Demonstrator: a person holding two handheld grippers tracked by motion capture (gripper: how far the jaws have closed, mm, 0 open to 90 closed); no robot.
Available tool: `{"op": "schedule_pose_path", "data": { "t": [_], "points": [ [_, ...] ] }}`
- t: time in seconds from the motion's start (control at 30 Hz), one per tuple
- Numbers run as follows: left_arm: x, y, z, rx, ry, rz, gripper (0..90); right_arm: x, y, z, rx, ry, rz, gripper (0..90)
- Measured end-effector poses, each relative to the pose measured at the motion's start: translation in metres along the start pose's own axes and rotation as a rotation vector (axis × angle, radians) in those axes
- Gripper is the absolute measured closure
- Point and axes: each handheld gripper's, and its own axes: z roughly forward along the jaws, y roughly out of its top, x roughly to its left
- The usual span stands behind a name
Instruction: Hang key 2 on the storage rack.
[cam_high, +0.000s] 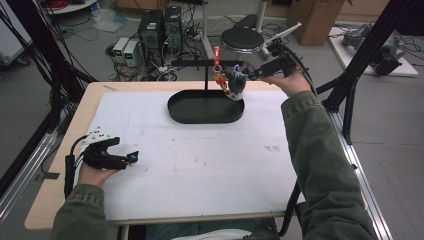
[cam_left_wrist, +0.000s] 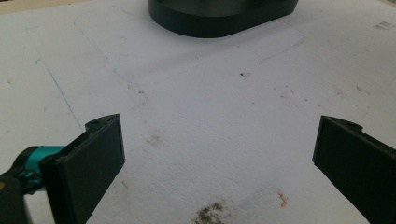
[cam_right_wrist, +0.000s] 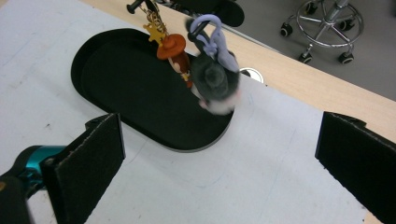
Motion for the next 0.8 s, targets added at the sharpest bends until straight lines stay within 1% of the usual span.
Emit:
{"op": "schedule_pose_path", "data": {
  "t": [0.1,0.17,0.23,0.27,0.3,0.33,0.4,0.43,0.5,0.53,0.57,0.63,0.67,0.73,0.77,0.8],
  "points": [
    [0.0,0.0,0.0,-0.003,0.0,-0.001,2.6,0.003,-0.001,-0.005,0.0,0.007,0.004,0.5],
    [0.0,0.0,0.0,-0.004,-0.002,0.001,2.6,0.005,-0.002,-0.008,-0.009,0.006,-0.008,0.6],
    [-0.001,0.0,0.0,-0.004,-0.002,0.001,2.6,0.008,-0.003,-0.012,-0.015,0.007,-0.004,0.6],
    [-0.001,0.0,-0.001,-0.004,-0.002,0.002,2.6,0.01,-0.005,-0.014,-0.033,0.01,-0.005,0.6],
    [-0.001,0.0,-0.001,-0.004,-0.003,0.001,2.6,0.011,-0.008,-0.016,-0.064,0.028,-0.006,0.6],
    [-0.001,0.0,-0.001,-0.003,-0.004,0.003,2.6,0.012,-0.012,-0.017,-0.077,0.045,-0.006,0.6],
    [-0.002,0.0,-0.001,-0.005,-0.005,0.002,2.6,0.015,-0.017,-0.017,-0.07,0.037,-0.006,0.6],
    [-0.002,0.0,-0.001,-0.001,-0.006,0.003,2.6,0.016,-0.021,-0.016,-0.077,0.033,-0.02,0.6],
    [-0.003,-0.001,-0.002,0.001,-0.01,0.005,2.6,0.018,-0.029,-0.016,-0.087,0.047,-0.022,0.6],
    [-0.003,-0.001,-0.002,0.001,-0.01,0.008,2.6,0.02,-0.033,-0.014,-0.069,0.043,-0.026,0.6],
    [-0.003,-0.001,-0.002,-0.003,-0.011,0.011,2.6,0.021,-0.036,-0.014,-0.073,0.036,-0.029,0.6],
    [-0.004,-0.001,-0.003,-0.006,-0.013,0.006,2.6,0.023,-0.044,-0.014,-0.102,0.052,-0.021,0.6],
    [-0.004,-0.001,-0.003,-0.007,-0.013,0.007,2.6,0.025,-0.049,-0.014,-0.088,0.059,-0.023,0.6],
    [-0.003,-0.001,-0.004,-0.006,-0.014,0.009,2.6,0.029,-0.052,-0.013,-0.052,0.024,-0.046,0.5],
    [-0.004,-0.001,-0.004,-0.005,-0.014,0.01,2.6,0.031,-0.054,-0.014,-0.044,0.009,-0.058,0.6],
    [-0.004,-0.001,-0.004,-0.006,-0.014,0.01,2.6,0.033,-0.054,-0.017,-0.045,0.006,-0.06,0.6]
  ]
}}
